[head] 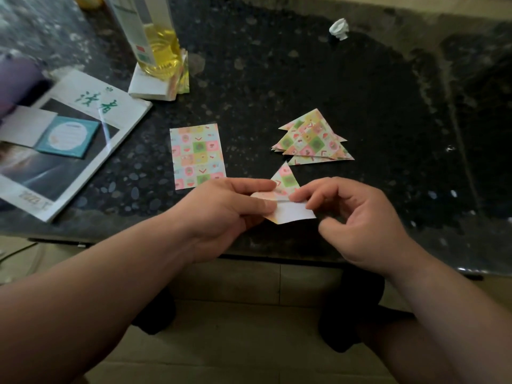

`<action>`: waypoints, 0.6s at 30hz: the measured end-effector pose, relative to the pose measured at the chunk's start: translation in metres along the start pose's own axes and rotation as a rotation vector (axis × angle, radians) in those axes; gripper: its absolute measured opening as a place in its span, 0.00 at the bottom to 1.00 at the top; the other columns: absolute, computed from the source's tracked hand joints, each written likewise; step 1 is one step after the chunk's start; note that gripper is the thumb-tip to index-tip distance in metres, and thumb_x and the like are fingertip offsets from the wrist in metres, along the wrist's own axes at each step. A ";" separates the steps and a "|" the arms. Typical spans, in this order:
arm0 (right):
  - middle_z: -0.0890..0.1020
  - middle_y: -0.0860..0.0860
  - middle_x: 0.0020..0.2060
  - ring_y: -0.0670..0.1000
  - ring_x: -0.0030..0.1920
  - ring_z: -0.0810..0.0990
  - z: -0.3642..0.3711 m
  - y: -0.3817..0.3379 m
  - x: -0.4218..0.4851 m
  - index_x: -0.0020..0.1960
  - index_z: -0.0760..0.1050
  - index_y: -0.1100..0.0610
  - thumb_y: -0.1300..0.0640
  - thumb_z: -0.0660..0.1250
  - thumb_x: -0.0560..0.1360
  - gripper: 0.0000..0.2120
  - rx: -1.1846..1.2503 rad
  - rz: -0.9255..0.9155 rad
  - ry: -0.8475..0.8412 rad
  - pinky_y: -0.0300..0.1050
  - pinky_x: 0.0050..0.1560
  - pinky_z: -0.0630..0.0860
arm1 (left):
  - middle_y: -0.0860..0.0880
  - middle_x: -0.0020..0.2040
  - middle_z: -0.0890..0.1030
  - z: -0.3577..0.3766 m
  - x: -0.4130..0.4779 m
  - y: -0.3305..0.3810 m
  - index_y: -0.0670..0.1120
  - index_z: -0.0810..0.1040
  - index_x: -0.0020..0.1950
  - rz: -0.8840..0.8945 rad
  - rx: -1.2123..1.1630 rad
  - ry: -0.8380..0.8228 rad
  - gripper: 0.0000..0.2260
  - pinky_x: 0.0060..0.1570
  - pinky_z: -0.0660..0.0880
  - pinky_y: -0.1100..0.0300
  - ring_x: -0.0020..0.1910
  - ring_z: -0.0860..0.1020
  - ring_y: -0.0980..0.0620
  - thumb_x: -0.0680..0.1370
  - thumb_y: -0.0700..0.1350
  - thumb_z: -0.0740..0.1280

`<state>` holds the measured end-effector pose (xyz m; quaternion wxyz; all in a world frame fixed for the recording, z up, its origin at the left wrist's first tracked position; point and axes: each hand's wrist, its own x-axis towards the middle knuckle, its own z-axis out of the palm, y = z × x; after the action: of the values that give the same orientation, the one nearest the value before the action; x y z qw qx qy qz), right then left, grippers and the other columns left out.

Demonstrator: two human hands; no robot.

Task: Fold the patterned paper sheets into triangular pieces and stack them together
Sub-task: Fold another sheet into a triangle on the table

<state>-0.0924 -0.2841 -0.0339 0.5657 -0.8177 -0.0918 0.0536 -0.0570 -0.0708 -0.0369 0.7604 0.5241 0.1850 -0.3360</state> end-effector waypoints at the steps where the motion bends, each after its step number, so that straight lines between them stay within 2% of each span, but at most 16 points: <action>1: 0.87 0.46 0.51 0.48 0.58 0.84 -0.001 0.000 0.001 0.45 0.80 0.56 0.70 0.63 0.66 0.14 0.035 0.018 -0.001 0.39 0.57 0.79 | 0.39 0.55 0.86 -0.001 0.001 0.000 0.38 0.83 0.58 0.011 -0.022 -0.018 0.21 0.55 0.82 0.54 0.56 0.85 0.44 0.65 0.29 0.71; 3: 0.87 0.49 0.49 0.48 0.57 0.84 -0.002 -0.001 0.002 0.45 0.80 0.57 0.69 0.62 0.68 0.13 0.110 0.064 0.012 0.39 0.56 0.79 | 0.39 0.57 0.85 -0.002 0.002 -0.002 0.38 0.83 0.60 0.034 -0.004 -0.037 0.23 0.52 0.83 0.57 0.55 0.85 0.44 0.66 0.26 0.70; 5: 0.87 0.50 0.47 0.49 0.54 0.85 -0.001 -0.001 0.004 0.46 0.81 0.57 0.69 0.66 0.74 0.09 0.126 0.096 0.040 0.42 0.55 0.81 | 0.41 0.57 0.85 -0.002 0.001 -0.003 0.40 0.82 0.61 0.055 0.073 -0.022 0.22 0.51 0.82 0.59 0.54 0.85 0.46 0.71 0.23 0.69; 7: 0.87 0.50 0.46 0.49 0.51 0.85 0.002 -0.001 0.006 0.46 0.82 0.57 0.69 0.71 0.76 0.07 0.066 0.111 0.073 0.44 0.54 0.82 | 0.43 0.57 0.86 -0.003 0.002 -0.005 0.42 0.82 0.62 0.080 0.151 0.010 0.20 0.55 0.82 0.58 0.55 0.85 0.48 0.74 0.25 0.69; 9: 0.87 0.49 0.45 0.48 0.50 0.85 0.006 0.000 0.007 0.46 0.82 0.57 0.68 0.74 0.73 0.08 0.030 0.116 0.099 0.43 0.53 0.82 | 0.48 0.58 0.86 -0.005 0.002 -0.006 0.47 0.82 0.64 0.117 0.287 0.057 0.19 0.58 0.81 0.56 0.55 0.85 0.51 0.76 0.31 0.72; 10: 0.87 0.49 0.45 0.47 0.50 0.85 0.007 0.000 0.007 0.46 0.82 0.56 0.68 0.75 0.73 0.09 0.028 0.114 0.106 0.42 0.53 0.82 | 0.51 0.57 0.86 -0.006 0.003 -0.005 0.50 0.82 0.65 0.159 0.436 0.103 0.18 0.57 0.81 0.58 0.54 0.85 0.54 0.77 0.35 0.73; 12: 0.87 0.49 0.46 0.48 0.50 0.85 0.008 0.000 0.007 0.45 0.82 0.54 0.69 0.75 0.72 0.11 0.017 0.101 0.107 0.42 0.54 0.82 | 0.58 0.56 0.84 -0.007 0.001 -0.003 0.56 0.81 0.67 0.253 0.766 0.191 0.17 0.51 0.80 0.67 0.50 0.83 0.60 0.79 0.45 0.74; 14: 0.86 0.48 0.46 0.47 0.52 0.85 0.008 -0.001 0.006 0.46 0.82 0.53 0.72 0.73 0.72 0.14 0.010 0.072 0.082 0.41 0.54 0.82 | 0.60 0.56 0.83 -0.006 -0.001 -0.001 0.57 0.80 0.68 0.299 0.897 0.213 0.18 0.46 0.76 0.74 0.49 0.82 0.63 0.78 0.48 0.74; 16: 0.86 0.47 0.48 0.46 0.54 0.85 0.007 -0.003 0.003 0.47 0.82 0.53 0.76 0.70 0.71 0.19 -0.010 0.030 0.036 0.37 0.55 0.80 | 0.60 0.56 0.83 -0.007 0.000 -0.001 0.56 0.80 0.68 0.293 0.899 0.206 0.20 0.51 0.78 0.71 0.51 0.82 0.62 0.77 0.47 0.76; 18: 0.87 0.46 0.50 0.44 0.55 0.84 0.007 -0.005 0.001 0.48 0.84 0.53 0.77 0.68 0.71 0.20 -0.054 0.009 -0.010 0.34 0.55 0.79 | 0.58 0.57 0.84 -0.009 0.003 -0.003 0.55 0.81 0.67 0.258 0.852 0.197 0.21 0.56 0.80 0.63 0.52 0.83 0.60 0.75 0.44 0.77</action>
<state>-0.0929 -0.2762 -0.0315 0.5425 -0.8329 -0.0924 0.0579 -0.0566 -0.0641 -0.0442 0.4914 0.8384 0.0349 -0.2334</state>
